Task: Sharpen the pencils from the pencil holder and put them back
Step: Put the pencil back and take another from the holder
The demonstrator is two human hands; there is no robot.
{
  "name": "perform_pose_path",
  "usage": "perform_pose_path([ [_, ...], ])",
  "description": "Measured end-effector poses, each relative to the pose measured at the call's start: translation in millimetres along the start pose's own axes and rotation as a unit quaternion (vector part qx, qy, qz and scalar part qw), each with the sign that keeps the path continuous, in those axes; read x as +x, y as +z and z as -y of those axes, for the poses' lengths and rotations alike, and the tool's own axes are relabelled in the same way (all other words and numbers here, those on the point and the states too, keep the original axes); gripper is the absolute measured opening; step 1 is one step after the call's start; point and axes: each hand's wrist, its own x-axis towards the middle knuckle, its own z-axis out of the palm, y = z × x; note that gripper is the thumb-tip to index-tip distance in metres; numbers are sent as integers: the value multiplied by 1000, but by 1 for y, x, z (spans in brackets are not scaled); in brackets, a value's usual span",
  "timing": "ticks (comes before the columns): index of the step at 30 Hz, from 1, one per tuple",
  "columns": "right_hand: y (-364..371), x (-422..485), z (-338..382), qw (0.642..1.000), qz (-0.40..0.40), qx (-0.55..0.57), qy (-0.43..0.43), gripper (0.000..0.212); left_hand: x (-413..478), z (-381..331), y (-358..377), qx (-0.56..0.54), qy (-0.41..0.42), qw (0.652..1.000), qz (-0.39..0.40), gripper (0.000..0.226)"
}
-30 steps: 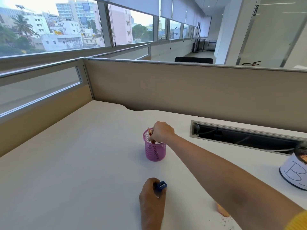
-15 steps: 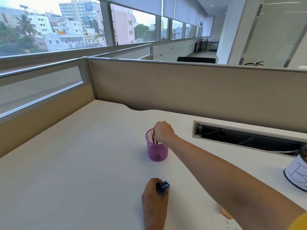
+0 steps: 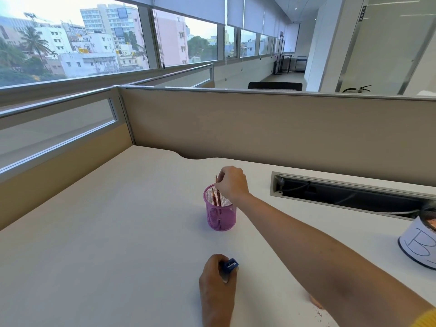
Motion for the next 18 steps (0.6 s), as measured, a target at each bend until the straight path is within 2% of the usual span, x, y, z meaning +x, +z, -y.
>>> perform_pose_path([
  [4, -29, -12, 10, 995, -71, 76, -7, 9, 2, 1, 1, -23, -16, 1000, 3, 29],
  [8, -71, -34, 1, 976, -105, 187, 22, 17, 0, -5, -1, -50, -30, 998, -2, 27],
  [13, -103, -83, -47, 938, -82, 314, 127, 21, -3, -7, -3, -50, -10, 999, -17, 34],
  [18, -112, -149, -101, 917, -12, 337, 214, 10, -8, -12, -6, -69, -28, 997, -28, 29],
])
